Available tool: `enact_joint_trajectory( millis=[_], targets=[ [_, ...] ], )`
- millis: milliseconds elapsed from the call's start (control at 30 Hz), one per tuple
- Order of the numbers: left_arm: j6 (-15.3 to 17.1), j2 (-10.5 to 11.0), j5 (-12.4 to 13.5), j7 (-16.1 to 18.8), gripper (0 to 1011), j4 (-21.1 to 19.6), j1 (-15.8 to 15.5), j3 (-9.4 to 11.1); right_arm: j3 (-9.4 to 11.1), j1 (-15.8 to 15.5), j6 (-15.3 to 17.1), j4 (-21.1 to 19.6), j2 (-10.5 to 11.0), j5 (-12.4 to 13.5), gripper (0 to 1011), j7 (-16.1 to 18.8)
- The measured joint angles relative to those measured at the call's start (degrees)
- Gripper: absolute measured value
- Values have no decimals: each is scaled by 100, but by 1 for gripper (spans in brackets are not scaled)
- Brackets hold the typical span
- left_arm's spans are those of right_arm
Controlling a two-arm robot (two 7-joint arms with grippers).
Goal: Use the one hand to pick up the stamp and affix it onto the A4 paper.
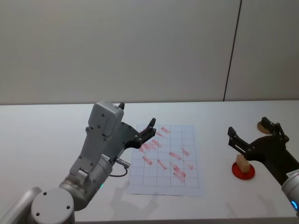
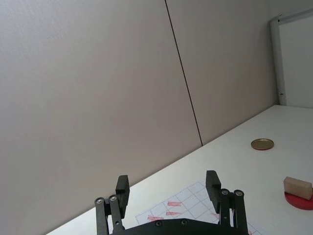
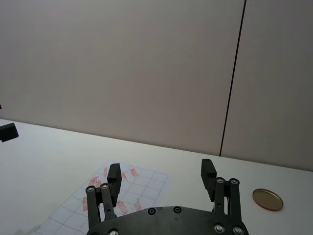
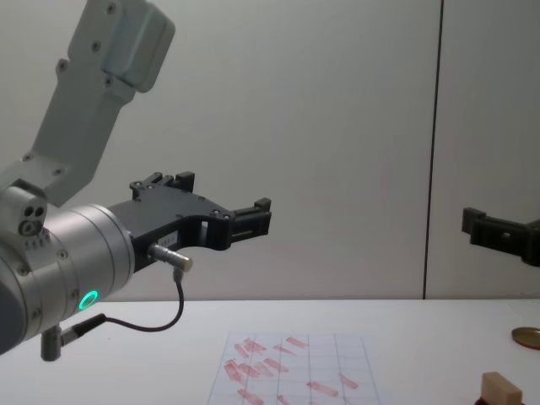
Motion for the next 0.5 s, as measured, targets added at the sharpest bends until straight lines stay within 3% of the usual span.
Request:
enact_joint_trajectory(
  millis=[500],
  targets=[
    [0,0,0,0,993,0,0,0,0,0,0,1,0,0,1001,1]
  ],
)
